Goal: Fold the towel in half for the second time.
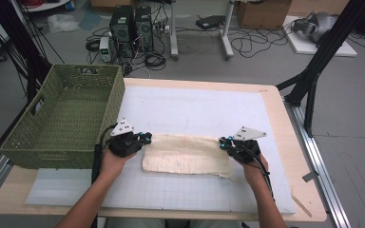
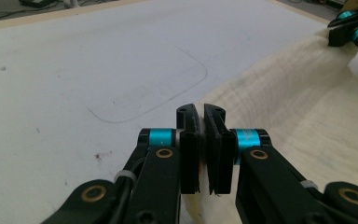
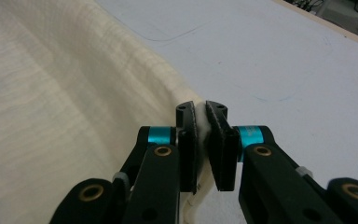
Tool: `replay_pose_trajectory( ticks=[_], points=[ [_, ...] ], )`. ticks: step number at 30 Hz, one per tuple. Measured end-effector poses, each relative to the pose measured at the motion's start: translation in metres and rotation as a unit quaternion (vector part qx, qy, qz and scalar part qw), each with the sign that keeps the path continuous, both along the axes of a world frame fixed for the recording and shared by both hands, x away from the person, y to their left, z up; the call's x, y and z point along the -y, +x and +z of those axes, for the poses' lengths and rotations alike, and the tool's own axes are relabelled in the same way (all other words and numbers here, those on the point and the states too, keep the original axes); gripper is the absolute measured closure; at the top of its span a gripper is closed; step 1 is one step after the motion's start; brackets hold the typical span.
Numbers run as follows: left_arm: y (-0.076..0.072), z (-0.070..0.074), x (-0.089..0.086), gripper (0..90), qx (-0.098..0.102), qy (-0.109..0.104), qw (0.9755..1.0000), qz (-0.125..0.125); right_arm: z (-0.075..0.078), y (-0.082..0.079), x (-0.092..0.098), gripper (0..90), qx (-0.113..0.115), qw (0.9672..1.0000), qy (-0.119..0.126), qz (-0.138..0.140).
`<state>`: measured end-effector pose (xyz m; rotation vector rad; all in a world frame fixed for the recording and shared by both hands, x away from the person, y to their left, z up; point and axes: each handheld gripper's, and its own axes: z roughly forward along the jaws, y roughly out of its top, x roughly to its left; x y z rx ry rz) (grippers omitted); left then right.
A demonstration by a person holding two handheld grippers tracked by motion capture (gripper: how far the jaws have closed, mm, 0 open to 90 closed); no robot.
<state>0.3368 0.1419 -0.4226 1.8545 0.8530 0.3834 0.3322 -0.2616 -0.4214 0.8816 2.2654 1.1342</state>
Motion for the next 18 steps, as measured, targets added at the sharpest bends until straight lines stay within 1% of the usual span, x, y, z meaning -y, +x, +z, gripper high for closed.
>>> replay_pose_trajectory(
  ticks=[2, 3, 6, 8, 12, 14, 15, 17, 18],
  points=[
    [-0.005, -0.003, -0.001, 84.2, -0.002, -0.003, 1.0, -0.004, 0.0, -0.006, 0.001, 83.0, 0.003, 1.0, 0.005, 0.004],
    [-0.007, -0.003, -0.001, 84.1, -0.004, 0.001, 1.0, -0.006, 0.0, -0.009, 0.002, 82.9, 0.001, 0.9999, 0.01, 0.005],
    [-0.015, -0.006, -0.003, 83.9, -0.001, -0.009, 0.9999, -0.006, 0.0, -0.017, 0.004, 82.8, 0.0, 0.9998, 0.021, 0.007],
    [-0.019, -0.009, -0.004, 83.8, -0.004, -0.009, 0.9999, -0.008, -0.001, -0.022, 0.005, 82.7, -0.003, 0.9996, 0.028, 0.008],
    [-0.026, -0.012, -0.005, 82.7, -0.011, -0.012, 0.9997, -0.018, -0.003, -0.031, 0.005, 82.4, -0.001, 0.9994, 0.032, 0.012],
    [-0.029, -0.013, -0.005, 81.8, -0.014, -0.013, 0.9995, -0.023, -0.005, -0.037, 0.006, 82.3, -0.004, 0.9993, 0.035, 0.013],
    [-0.032, -0.014, -0.005, 81.8, -0.015, -0.01, 0.9995, -0.025, -0.006, -0.04, 0.007, 82.3, -0.003, 0.9993, 0.036, 0.013],
    [-0.034, -0.018, -0.006, 80.2, -0.023, -0.011, 0.9993, -0.026, -0.008, -0.046, 0.008, 82.3, -0.007, 0.9994, 0.032, 0.014],
    [-0.035, -0.019, -0.006, 78.8, -0.027, -0.013, 0.9992, -0.026, -0.01, -0.048, 0.009, 82.3, -0.01, 0.9992, 0.036, 0.013]
  ],
)
